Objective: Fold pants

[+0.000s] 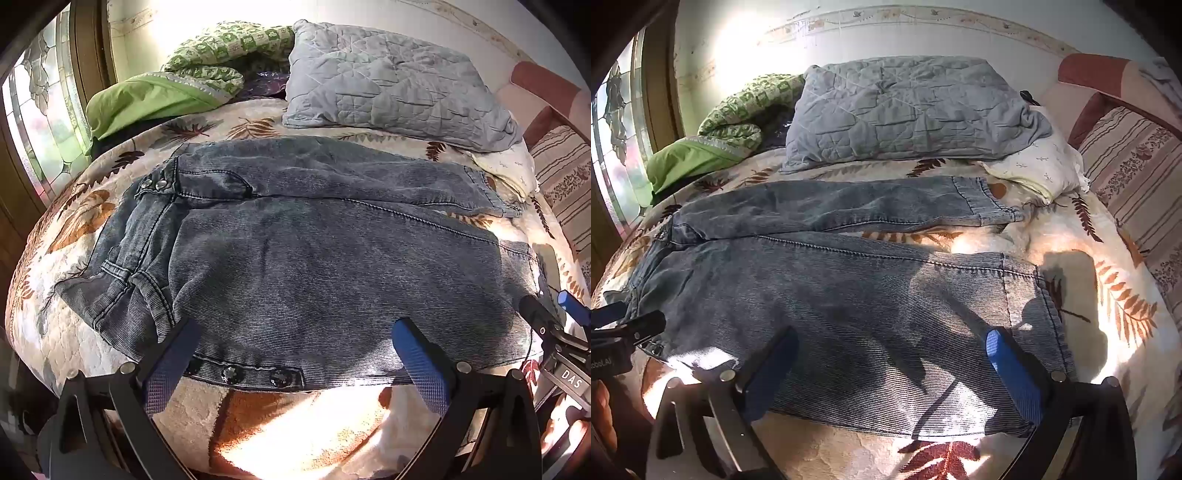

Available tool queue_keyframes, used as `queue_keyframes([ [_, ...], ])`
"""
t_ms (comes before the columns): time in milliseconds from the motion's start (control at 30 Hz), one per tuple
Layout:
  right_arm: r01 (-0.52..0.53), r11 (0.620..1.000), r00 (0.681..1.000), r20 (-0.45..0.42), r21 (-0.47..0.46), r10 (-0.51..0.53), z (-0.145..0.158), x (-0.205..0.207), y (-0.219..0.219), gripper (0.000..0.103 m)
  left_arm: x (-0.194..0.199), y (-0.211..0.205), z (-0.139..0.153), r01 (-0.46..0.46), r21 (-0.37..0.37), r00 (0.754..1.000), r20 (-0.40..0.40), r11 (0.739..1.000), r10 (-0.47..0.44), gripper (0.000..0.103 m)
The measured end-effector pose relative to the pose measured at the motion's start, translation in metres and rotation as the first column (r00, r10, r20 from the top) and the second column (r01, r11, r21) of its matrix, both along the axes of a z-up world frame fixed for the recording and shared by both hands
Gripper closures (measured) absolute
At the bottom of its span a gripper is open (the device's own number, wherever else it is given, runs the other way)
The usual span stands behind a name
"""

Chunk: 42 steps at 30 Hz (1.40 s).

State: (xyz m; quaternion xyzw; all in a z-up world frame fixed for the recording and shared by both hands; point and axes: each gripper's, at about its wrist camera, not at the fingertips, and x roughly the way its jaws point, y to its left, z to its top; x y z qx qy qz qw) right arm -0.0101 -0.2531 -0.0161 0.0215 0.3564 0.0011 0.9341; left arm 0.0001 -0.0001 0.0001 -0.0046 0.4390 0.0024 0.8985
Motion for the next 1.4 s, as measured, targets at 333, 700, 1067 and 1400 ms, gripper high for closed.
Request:
queue_keyframes([
  [333, -0.002, 1.0, 1.0, -0.003, -0.003, 0.002, -0.001, 0.001, 0.001, 0.0, 0.008, 0.0, 0.003, -0.006, -0.008, 1.0, 0.001, 1.0, 0.006, 0.0],
  [700, 0.001, 1.0, 1.0, -0.005, -0.006, -0.001, -0.002, 0.0, 0.002, 0.0, -0.001, 0.001, 0.003, -0.016, 0.001, 1.0, 0.009, 1.0, 0.016, 0.0],
  [1067, 0.0, 1.0, 1.0, -0.006, -0.008, 0.0, -0.001, 0.0, 0.002, 0.0, -0.001, 0.001, 0.002, -0.017, 0.01, 1.0, -0.003, 1.0, 0.017, 0.0],
  [1400, -0.006, 1.0, 1.0, -0.003, -0.012, 0.005, -0.001, -0.001, 0.003, 0.0, -0.003, 0.003, 0.002, -0.02, 0.005, 1.0, 0.007, 1.0, 0.02, 0.0],
])
